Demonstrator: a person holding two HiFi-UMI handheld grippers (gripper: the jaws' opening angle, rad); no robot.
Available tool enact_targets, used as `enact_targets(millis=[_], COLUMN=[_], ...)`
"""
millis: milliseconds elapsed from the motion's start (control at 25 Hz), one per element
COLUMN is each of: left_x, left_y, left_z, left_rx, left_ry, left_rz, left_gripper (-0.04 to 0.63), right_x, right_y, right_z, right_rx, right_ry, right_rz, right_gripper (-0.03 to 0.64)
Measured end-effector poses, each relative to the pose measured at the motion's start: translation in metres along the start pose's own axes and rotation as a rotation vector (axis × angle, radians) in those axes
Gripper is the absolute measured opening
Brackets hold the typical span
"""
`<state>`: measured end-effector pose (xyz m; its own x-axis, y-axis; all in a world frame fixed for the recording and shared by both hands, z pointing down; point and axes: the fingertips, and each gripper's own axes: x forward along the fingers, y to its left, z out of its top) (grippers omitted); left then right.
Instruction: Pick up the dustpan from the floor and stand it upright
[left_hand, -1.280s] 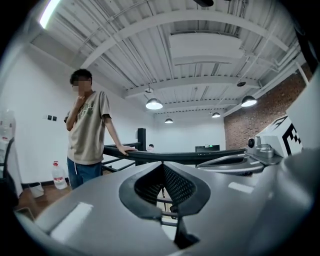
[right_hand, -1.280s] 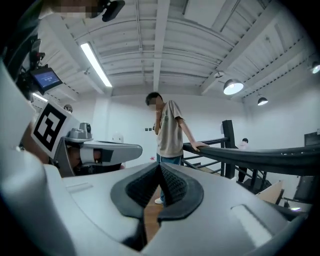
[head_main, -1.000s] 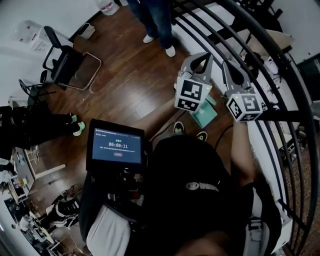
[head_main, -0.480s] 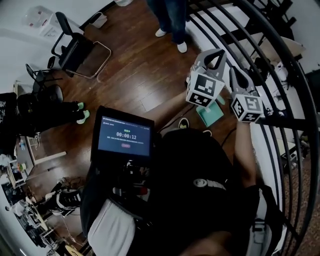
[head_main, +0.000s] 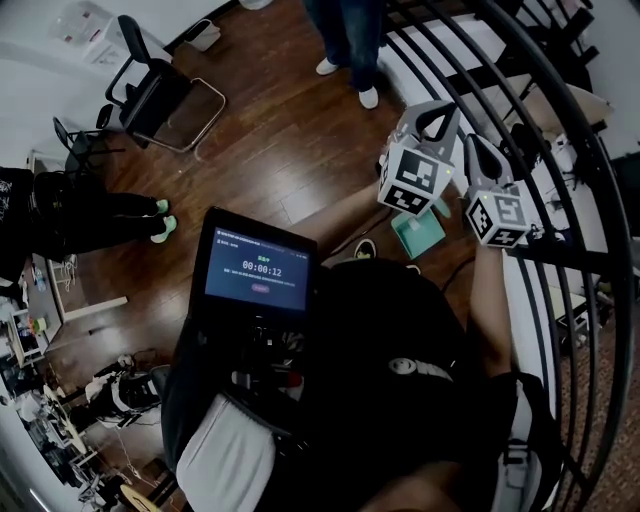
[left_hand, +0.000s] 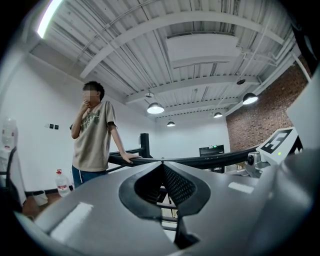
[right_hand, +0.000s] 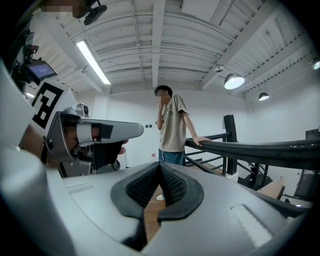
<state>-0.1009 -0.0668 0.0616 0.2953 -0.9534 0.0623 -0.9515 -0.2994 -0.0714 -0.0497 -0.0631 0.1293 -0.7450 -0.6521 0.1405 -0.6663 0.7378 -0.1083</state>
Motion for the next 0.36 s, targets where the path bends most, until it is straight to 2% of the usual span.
enact_targets(millis=[360], left_x=[-0.001], left_y=[-0.0001], left_z=[-0.001], left_rx=[-0.003], left_ry=[-0.001], left_rz=[0.017], left_gripper=[0.02], right_x=[0.0003], right_y=[0.0021], right_z=[-0.0002], right_rx=[-0.014], right_ry=[0.004], right_rz=[0.036], right_gripper=[0.003])
